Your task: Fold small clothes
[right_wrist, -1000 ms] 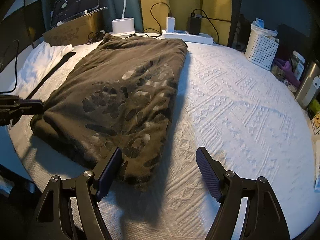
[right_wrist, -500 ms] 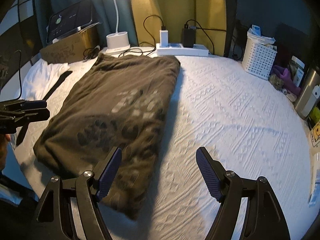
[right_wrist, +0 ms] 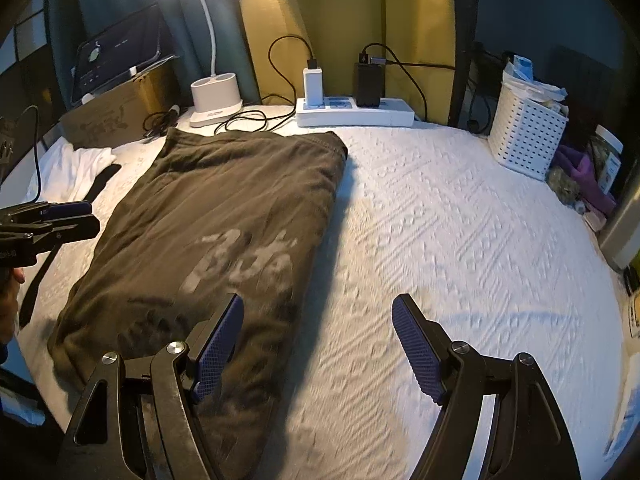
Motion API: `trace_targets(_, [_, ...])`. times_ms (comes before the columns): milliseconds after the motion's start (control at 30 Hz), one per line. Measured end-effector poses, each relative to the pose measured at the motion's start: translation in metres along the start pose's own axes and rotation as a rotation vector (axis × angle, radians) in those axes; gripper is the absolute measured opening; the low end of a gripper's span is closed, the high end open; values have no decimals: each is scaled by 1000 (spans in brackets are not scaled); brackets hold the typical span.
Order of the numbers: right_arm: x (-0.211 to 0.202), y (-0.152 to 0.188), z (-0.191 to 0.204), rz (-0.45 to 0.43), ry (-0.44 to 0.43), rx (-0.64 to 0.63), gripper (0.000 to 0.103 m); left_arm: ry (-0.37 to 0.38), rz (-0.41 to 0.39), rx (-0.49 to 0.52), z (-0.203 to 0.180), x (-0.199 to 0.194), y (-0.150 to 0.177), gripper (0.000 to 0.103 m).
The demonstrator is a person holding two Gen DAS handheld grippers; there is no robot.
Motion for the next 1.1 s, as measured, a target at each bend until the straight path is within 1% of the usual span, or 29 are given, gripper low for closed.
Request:
trace_targets(500, [41,-35,-8,32,-6,-1,78,-17,-3,-38,36,40,-41,69])
trace_targets(567, [46,-40,-10,33,-3,-3,78,-8,2,-54,41,48,-45,69])
trace_targets(667, [54,-50,-15,31,3,0,78,25,16,-102,49,61,-50,69])
trace_targets(733, [59,-57,-18,27,7,4,78,19,20,-115,51,69,-54,69])
trace_targets(800, [64,-64,-21,22,7,7,78,-21,20,-107,54,77,-58,69])
trace_targets(833, [67,-69,-23,20,4,10,78,-27,19,-104,55,79,-60,69])
trace_targets(1000, [77,-82,-25,14,-8,11,78,4,40,-107,61,92,-69,69])
trace_targets(1067, [83,-85,-25,17,-14,9,78,25,54,-91,61,98,-69,69])
trace_targets(1100, [86,-86,-24,20,-19,7,78,27,47,-74,59,98,-70,76])
Point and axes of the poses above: each gripper's, at about its wrist camera, not at the fingertips, and x roughly the way its jaws point, z to its left, y to its underside, the point moved 2 cm from there along x, roughly the way its jaws point, and after that the axes turned 1 degree about x, right-handed, at the moved point
